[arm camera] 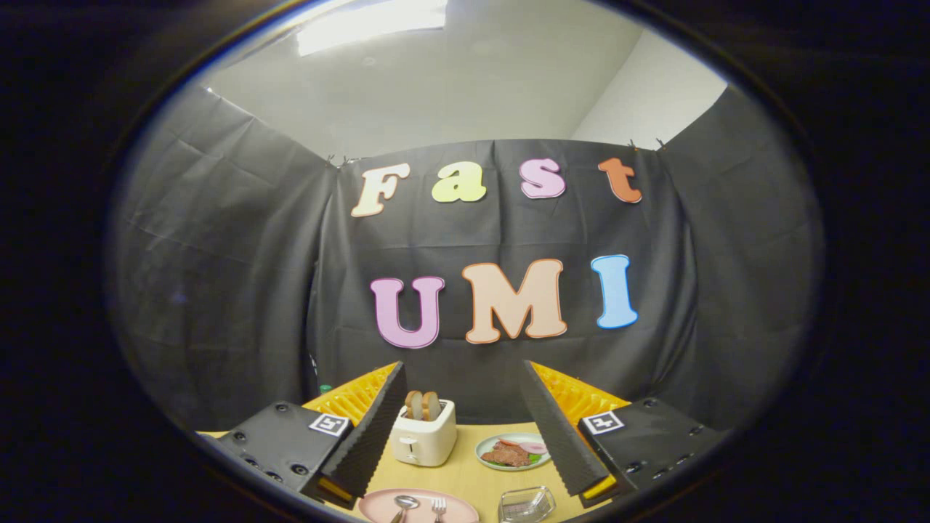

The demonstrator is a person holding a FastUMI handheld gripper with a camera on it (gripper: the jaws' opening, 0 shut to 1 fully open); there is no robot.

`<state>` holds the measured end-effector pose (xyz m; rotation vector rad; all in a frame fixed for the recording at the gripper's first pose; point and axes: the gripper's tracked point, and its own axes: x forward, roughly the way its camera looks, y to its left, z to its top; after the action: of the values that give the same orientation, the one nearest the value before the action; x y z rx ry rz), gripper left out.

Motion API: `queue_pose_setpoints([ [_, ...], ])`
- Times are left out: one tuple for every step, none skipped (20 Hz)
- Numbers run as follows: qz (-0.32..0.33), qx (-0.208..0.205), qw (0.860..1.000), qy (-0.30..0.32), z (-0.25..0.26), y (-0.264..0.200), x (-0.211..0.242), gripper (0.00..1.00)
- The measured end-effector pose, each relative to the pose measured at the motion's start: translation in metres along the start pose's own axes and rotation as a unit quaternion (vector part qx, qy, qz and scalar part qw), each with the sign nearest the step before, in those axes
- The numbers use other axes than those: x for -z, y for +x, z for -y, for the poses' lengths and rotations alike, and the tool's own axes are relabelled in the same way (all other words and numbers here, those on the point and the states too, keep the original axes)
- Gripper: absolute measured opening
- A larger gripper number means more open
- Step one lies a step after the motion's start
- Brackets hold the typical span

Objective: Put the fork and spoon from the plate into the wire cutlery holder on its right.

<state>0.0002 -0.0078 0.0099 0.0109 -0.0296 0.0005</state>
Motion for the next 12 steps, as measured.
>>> queue_pose_setpoints([
  [0.000,0.000,1.000,0.000,0.000,0.000,0.000,1.00],
  [0.000,-0.001,1.000,-0.001,-0.001,0.000,-0.001,1.00],
  [0.001,-0.002,1.000,-0.001,-0.002,0.000,-0.001,1.00],
  [0.002,-0.004,1.000,-0.002,-0.003,0.001,-0.002,1.00],
  [0.001,-0.005,1.000,-0.003,-0.003,0.000,-0.001,1.00],
  [-0.001,-0.006,1.000,-0.003,-0.004,0.001,0.000,1.00],
  [-0.002,-0.007,1.000,-0.003,-0.005,0.001,0.002,1.00],
  [-0.004,-0.011,1.000,-0.001,-0.006,0.001,0.003,1.00],
  [-0.008,-0.016,1.000,-0.001,-0.010,0.002,0.006,1.00],
  [-0.014,-0.021,1.000,-0.002,-0.012,0.002,0.010,1.00],
  [-0.020,-0.025,0.999,-0.003,-0.013,0.001,0.015,1.00],
  [-0.023,-0.027,0.999,-0.003,-0.013,0.001,0.016,1.00],
])
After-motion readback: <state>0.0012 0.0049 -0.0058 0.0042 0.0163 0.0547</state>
